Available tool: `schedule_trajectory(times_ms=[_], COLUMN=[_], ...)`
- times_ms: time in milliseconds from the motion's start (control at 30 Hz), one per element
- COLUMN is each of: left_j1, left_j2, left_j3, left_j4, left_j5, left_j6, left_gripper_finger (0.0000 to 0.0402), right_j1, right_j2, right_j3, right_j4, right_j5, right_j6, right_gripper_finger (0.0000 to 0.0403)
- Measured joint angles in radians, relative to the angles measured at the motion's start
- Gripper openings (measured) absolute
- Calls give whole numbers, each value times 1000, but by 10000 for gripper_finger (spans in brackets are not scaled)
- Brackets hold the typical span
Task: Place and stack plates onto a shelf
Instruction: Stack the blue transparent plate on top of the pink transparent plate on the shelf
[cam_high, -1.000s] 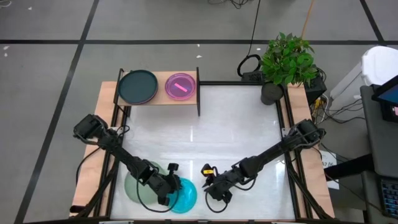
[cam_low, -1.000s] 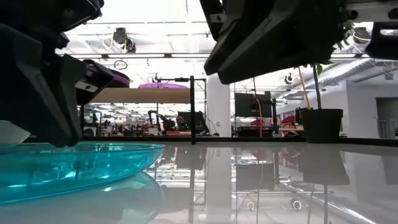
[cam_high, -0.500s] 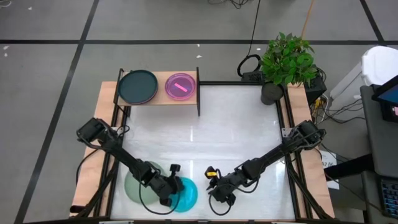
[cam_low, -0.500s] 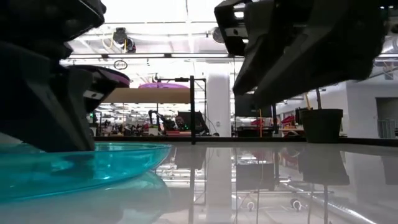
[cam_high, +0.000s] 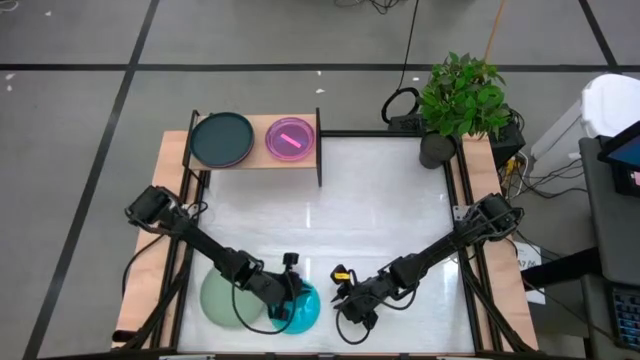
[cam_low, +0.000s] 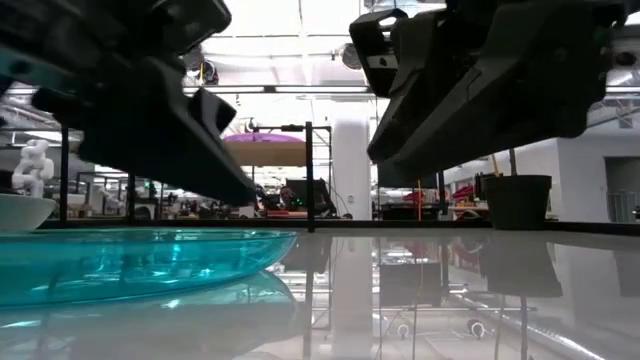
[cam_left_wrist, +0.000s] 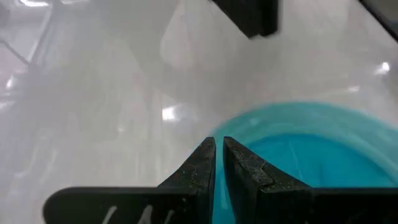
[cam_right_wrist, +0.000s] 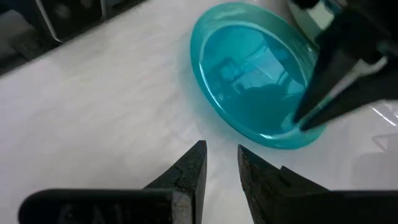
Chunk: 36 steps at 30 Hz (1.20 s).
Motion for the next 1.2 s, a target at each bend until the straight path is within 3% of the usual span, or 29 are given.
schedule_trajectory(times_ms=[200,333,867,1200], left_j1=[-25,-44,-37,23], left_j2=[-102,-105,-40,-38], left_j3=[1,1,1,0], left_j4=[-184,-272,-259,-170], left_j5=[97,194,160,119], left_j6=[-116,-199,-241,-144], left_gripper_finger=[37,37,37,37], right_j1=[0,0,-1,-1], right_j2=[0,0,0,0], right_j3=[0,0,0,0], right_j4=[-5,1,3,-14], right_j5=[8,8,8,6], right_j6=[0,-3,-26,-64], right_gripper_finger=[76,76,76,77])
